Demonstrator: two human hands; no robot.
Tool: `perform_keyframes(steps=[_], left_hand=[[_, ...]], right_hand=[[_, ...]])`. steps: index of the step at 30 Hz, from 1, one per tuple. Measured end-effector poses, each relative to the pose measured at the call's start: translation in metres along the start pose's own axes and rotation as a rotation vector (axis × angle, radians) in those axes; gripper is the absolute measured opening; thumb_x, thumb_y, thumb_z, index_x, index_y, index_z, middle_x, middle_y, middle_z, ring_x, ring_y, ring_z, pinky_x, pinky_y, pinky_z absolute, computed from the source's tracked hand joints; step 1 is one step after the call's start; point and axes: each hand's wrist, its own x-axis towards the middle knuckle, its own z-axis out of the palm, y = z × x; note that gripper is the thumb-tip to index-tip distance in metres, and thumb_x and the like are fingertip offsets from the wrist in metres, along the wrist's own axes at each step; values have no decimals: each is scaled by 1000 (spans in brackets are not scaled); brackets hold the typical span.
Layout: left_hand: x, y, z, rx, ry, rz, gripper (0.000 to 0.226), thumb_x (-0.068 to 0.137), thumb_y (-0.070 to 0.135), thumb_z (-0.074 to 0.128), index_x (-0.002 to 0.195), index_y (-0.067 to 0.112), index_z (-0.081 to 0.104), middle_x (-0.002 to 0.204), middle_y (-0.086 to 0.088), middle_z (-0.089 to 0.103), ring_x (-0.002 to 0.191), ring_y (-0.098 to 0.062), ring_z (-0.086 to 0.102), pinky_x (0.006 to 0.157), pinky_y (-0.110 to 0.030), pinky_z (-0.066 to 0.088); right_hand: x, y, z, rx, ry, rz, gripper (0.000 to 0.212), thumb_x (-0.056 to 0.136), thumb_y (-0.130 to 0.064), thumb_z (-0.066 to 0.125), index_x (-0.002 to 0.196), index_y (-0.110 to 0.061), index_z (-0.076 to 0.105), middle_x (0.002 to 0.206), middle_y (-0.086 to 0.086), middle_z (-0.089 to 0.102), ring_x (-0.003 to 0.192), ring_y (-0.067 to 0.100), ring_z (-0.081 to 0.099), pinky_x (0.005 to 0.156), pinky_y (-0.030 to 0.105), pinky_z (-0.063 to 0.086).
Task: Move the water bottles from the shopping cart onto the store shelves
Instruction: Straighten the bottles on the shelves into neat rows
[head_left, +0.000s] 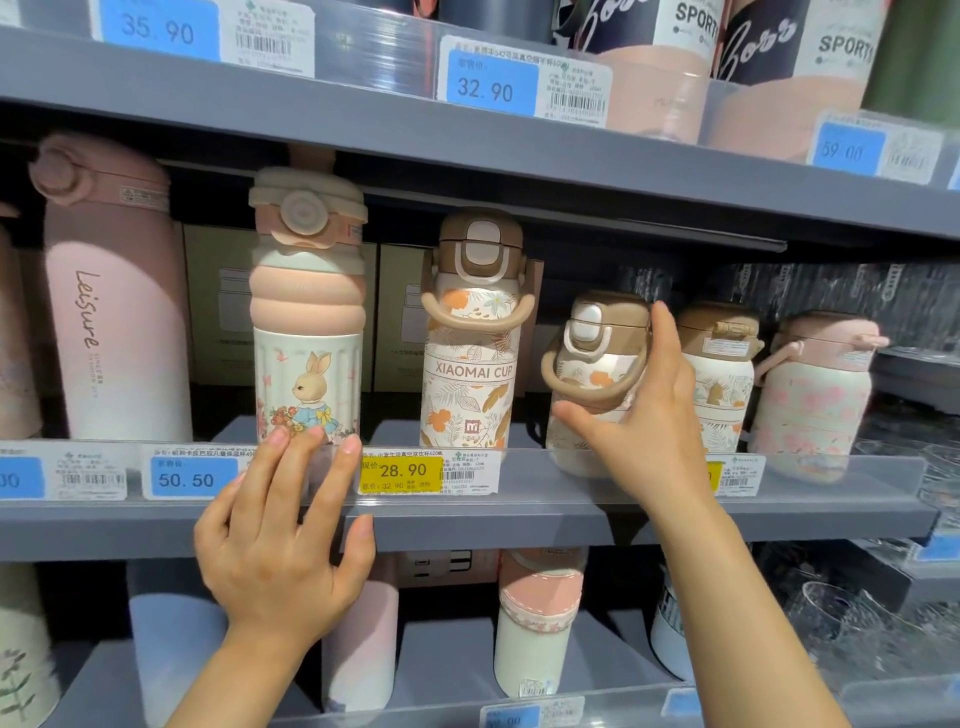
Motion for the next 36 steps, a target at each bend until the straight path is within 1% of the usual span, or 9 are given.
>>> perform_keyframes(steps=[3,6,10,14,19,23,29,33,36], left_hand=[[0,-1,0,5,8,1,46,95,36,40,135,18,52,129,-15,62,126,-31,49,88,-45,37],[-1,-1,1,10,9,2,46,94,36,40,135,19,52,129,-15,62,126,-31,49,89,-45,36],[-1,-3,0,15,1,17,47,94,37,40,136,18,51,130,-16,61,126,-32,49,89,-45,36],[0,-2,0,9,2,12,47,95,37,40,136,18,51,129,-16,61,126,-32,48,88,-45,36],[0,-1,-2,4,-7,9,47,94,37,40,137,18,49,129,-16,61,126,-32,48,88,-44,36],[1,-1,-2,4,-17,12,47,95,37,39,137,18,49,129,-16,61,126,-32,48,88,-45,36],[0,-1,-1,8,-11,14,47,95,37,40,136,18,50,129,-16,61,125,-32,49,89,-45,36],[1,-1,-1,14,-5,11,47,94,37,40,135,18,52,128,-15,62,126,-32,49,88,-45,37],[0,0,-1,3,0,3,46,94,37,40,135,18,52,129,-15,62,126,-31,49,88,-45,38]], right_hand=[[-5,-4,12,-117,107,-43,118,67,-39,84,151,-36,1,150,10,21,134,31,33,104,44,39],[-2,-5,16,-107,143,-43,118,67,-28,86,152,-32,4,140,11,32,126,32,40,99,41,39],[4,1,1,54,6,-11,116,71,-17,83,151,-38,2,138,3,35,118,13,42,94,22,32],[6,5,-7,59,-70,-21,111,75,-21,80,152,-37,1,149,1,27,131,14,36,97,20,28],[-4,-4,5,-261,108,-16,117,67,-55,78,151,-38,-2,147,10,27,129,33,36,93,44,45],[0,-5,10,-266,96,-15,117,69,-40,82,151,-36,-2,134,12,39,118,37,44,90,45,43],[4,3,0,-11,-27,11,113,71,-20,79,151,-38,1,139,5,32,120,23,43,87,27,34],[2,2,-1,31,-21,-2,114,71,-17,79,151,-38,1,144,3,28,124,20,40,88,25,32],[-2,0,2,-20,7,-42,111,72,-20,78,151,-37,2,146,3,26,117,20,43,82,27,35]])
